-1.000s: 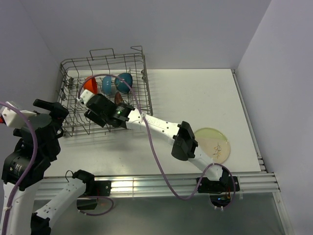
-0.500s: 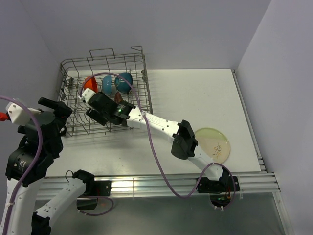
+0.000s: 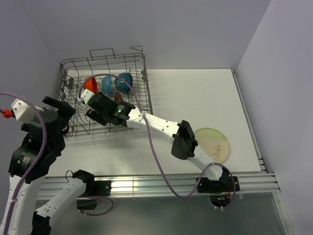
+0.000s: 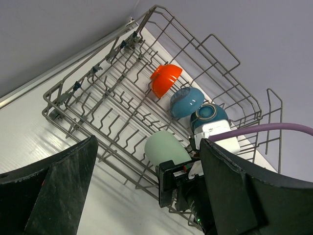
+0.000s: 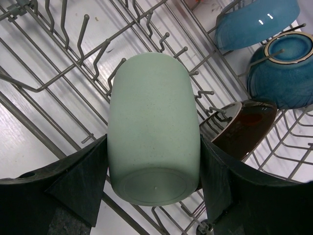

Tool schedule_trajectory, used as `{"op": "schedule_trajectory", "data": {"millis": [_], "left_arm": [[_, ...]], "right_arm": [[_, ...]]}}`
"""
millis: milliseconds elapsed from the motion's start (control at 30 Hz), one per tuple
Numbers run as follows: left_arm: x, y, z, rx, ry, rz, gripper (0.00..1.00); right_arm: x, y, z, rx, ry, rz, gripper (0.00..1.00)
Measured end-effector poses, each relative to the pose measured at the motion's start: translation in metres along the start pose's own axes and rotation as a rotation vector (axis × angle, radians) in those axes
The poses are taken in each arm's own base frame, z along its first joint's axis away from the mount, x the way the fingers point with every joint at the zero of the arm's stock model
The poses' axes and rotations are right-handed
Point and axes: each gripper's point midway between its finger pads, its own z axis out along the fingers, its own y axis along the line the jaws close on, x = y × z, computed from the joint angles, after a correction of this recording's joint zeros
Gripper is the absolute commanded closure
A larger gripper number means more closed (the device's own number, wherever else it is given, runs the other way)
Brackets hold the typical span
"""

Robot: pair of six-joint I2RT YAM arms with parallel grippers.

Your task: Load the mixed dishes into the dish rack

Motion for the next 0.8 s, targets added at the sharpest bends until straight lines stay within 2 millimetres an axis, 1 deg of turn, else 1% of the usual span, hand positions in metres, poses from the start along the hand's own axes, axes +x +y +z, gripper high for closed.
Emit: {"op": "schedule_trajectory", "data": {"millis": [100, 267, 600, 800], "left_arm": [[0.001, 0.0, 0.001, -0.002, 0.002, 0.003, 0.09], [0.004, 0.001, 0.002, -0.006, 0.006, 0.009, 0.1], [0.005, 0.001, 0.003, -0.005, 0.006, 0.008, 0.1], [0.011, 0.001, 0.004, -0.004, 0.02, 0.017, 0.1]], "right_arm": [[0.0, -0.002, 0.0, 0.01, 0.001, -0.016, 0.94], [0.0, -0.004, 0.0, 0.017, 0.002, -0.031, 0.98], [-0.002, -0.004, -0.005, 0.014, 0.001, -0.053, 1.0], [-0.006, -0.006, -0.015, 0.013, -0.003, -0.084, 1.0]]}}
